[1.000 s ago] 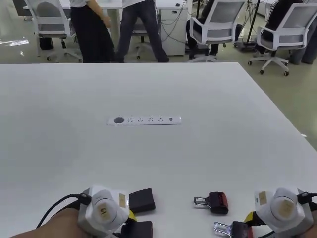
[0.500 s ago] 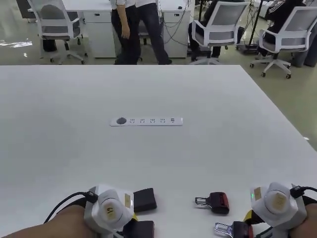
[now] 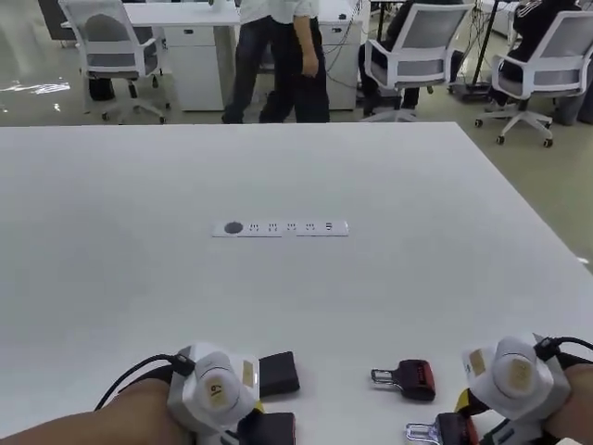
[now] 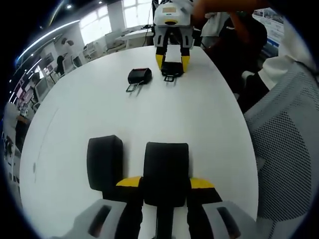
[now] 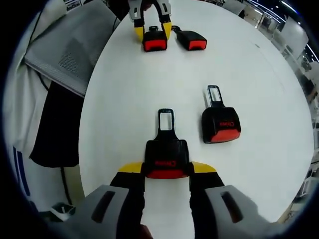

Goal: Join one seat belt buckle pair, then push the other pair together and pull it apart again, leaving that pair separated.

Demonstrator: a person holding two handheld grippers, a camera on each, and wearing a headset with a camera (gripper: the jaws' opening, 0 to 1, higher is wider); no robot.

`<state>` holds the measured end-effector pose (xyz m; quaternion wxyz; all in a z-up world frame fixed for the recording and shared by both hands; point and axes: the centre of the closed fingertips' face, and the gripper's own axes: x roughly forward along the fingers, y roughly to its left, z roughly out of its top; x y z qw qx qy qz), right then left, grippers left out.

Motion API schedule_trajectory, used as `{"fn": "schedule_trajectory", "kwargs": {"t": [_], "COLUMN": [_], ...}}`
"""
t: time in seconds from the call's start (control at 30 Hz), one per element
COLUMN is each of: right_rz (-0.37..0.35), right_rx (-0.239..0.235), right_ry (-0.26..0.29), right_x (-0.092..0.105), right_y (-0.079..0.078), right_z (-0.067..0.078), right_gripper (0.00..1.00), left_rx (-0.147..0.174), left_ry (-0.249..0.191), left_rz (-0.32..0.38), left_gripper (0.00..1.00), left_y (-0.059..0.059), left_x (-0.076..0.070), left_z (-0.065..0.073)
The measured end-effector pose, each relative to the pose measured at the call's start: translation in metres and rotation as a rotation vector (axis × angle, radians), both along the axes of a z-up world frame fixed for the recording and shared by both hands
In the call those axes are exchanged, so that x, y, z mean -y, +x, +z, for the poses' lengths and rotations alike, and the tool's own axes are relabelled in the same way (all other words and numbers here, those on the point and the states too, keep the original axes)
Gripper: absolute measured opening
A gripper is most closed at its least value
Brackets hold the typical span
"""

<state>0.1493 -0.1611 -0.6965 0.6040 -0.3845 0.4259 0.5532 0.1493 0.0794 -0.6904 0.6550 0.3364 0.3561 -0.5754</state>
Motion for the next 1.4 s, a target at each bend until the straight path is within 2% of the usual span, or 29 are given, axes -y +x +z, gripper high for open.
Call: {"fn": "schedule_trajectory", "kwargs": {"t": [0.23,0.4,0.77,1.2,1.23,1.4], "right_rz": [-0.017,-0.003,0.004,0.008,-0.008,-0.021], "right_rx": [0.000,0.012,0.007,0.017,0.018,0.023], "right_ry": [-0.002,0.027,0.088,0.138,0.145,0.157], "right_x": [-0.007,-0.028,-0.072,-0.122,-0.127,-0.137], "right_y": [-0.002,-0.005,-0.018,-0.018,-0.017,-0.013], "right_z": [0.000,0.003,0.002,0.002,0.002,0.003], "right_gripper": [0.32,0.32,0.32,0.32,0.32,0.32], "left_rx": [-0.004,-0.009,-0.017,-0.017,-0.017,-0.021], "left_ry": [-0.003,-0.014,-0.006,-0.007,-0.007,-0.001], "left_rz": [0.007,0.013,0.027,0.018,0.017,0.018], "left_gripper": [0.34,0.34,0.33,0.33,0.33,0.33], "left_y": [0.000,0.000,0.000,0.000,0.000,-0.001], "left_x": [0.000,-0.001,-0.001,0.000,0.000,0.002], "left_z": [-0.001,-0.001,-0.002,-0.003,-0.003,-0.001]}}
